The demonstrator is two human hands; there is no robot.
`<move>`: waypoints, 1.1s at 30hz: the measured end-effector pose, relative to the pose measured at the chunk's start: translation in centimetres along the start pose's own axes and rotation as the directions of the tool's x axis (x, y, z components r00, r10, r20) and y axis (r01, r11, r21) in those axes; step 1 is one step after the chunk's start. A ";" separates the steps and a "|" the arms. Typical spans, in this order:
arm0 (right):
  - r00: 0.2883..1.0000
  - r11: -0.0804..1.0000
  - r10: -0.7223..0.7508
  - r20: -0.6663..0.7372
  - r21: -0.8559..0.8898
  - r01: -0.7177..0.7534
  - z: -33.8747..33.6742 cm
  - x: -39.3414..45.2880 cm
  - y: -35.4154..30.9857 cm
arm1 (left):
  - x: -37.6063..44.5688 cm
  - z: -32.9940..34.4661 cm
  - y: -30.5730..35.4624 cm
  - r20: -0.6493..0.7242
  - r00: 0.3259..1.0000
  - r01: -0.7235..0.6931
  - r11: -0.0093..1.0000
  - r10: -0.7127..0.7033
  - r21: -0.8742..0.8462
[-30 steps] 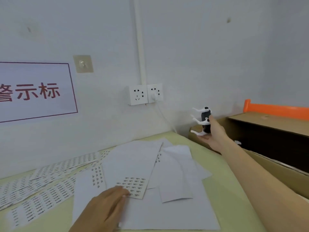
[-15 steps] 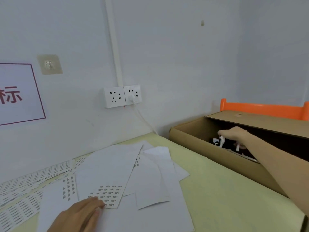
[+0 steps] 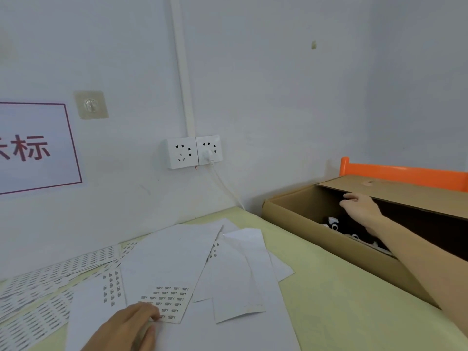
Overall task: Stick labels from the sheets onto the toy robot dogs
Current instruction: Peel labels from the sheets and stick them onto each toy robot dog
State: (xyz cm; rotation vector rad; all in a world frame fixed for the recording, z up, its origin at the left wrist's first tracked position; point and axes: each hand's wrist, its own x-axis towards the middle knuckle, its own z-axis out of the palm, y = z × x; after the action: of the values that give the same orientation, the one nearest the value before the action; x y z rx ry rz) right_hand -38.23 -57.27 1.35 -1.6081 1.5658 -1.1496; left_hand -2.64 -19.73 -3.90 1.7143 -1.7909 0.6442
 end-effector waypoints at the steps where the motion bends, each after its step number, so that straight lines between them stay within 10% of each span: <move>1: 0.996 0.996 -0.088 -0.007 -0.034 0.087 0.4 -0.3 -0.5 | -0.2 0.1 -0.1 0.033 0.999 0.022 1.000 -0.021 -0.018; 11: 0.694 0.733 -0.674 0.253 0.117 0.670 11.3 -14.1 -13.1 | -1.1 0.4 -1.4 0.179 0.963 0.230 0.958 -0.200 -0.170; 17: 0.287 0.600 -0.698 0.656 0.318 0.734 19.2 -27.8 -14.6 | -1.4 -0.7 0.0 0.129 0.969 0.220 0.972 -0.208 -0.080; 26: 0.183 0.542 -0.729 0.659 0.393 0.743 20.3 -30.8 -10.9 | -1.3 -3.3 -0.1 0.090 0.818 0.562 0.758 -0.568 -0.330; 33: -0.022 0.127 -0.820 0.572 0.219 0.967 21.2 -31.3 -11.3 | 1.6 -13.3 -6.4 0.014 0.682 0.673 0.620 -0.731 -0.403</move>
State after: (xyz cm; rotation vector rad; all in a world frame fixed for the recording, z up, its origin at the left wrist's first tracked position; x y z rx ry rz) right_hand -11.93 -28.25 -3.10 -2.9876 -0.0770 -0.7458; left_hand 4.68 -12.14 6.52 1.8290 -0.8957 0.0583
